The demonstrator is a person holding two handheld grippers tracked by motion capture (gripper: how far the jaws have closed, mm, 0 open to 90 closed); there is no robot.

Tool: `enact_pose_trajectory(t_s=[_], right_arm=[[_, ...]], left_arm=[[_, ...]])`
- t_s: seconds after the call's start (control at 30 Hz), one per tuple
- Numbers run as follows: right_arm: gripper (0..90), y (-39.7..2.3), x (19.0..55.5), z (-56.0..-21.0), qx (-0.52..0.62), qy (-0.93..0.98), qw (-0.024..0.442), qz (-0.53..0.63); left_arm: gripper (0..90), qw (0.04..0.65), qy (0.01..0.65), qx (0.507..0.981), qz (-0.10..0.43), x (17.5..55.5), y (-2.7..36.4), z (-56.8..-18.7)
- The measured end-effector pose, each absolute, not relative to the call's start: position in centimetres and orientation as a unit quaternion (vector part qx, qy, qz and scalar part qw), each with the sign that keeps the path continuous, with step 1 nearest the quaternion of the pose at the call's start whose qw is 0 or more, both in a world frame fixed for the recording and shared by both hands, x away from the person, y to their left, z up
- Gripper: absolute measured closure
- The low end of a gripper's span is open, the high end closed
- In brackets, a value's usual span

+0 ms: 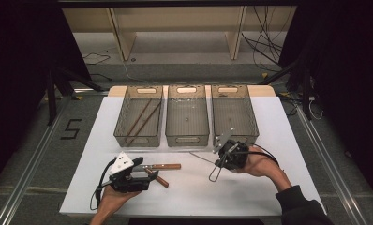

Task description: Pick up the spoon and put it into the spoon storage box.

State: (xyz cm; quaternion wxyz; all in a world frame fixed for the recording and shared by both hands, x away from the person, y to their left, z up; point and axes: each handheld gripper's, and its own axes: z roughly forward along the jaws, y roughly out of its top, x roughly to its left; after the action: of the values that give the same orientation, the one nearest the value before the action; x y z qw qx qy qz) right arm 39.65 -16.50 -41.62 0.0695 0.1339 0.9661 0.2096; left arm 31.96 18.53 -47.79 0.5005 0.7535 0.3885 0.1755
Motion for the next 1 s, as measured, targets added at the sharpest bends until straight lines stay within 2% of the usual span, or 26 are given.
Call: enact_pose_trajectory(t_s=[0.33, 1.0], right_arm=[[90.0, -16.2, 41.6, -39.0, 0.21, 0.932, 0.083, 0.283], [90.0, -14.5, 45.9, -36.7, 0.32, 0.877, 0.083, 0.349]], left_arm=[[19.2, 0.5, 0.389, 0.753, 0.176, 32.0, 18.6, -47.8], [19.1, 0.501, 0.391, 0.752, 0.176, 32.0, 18.7, -47.9]])
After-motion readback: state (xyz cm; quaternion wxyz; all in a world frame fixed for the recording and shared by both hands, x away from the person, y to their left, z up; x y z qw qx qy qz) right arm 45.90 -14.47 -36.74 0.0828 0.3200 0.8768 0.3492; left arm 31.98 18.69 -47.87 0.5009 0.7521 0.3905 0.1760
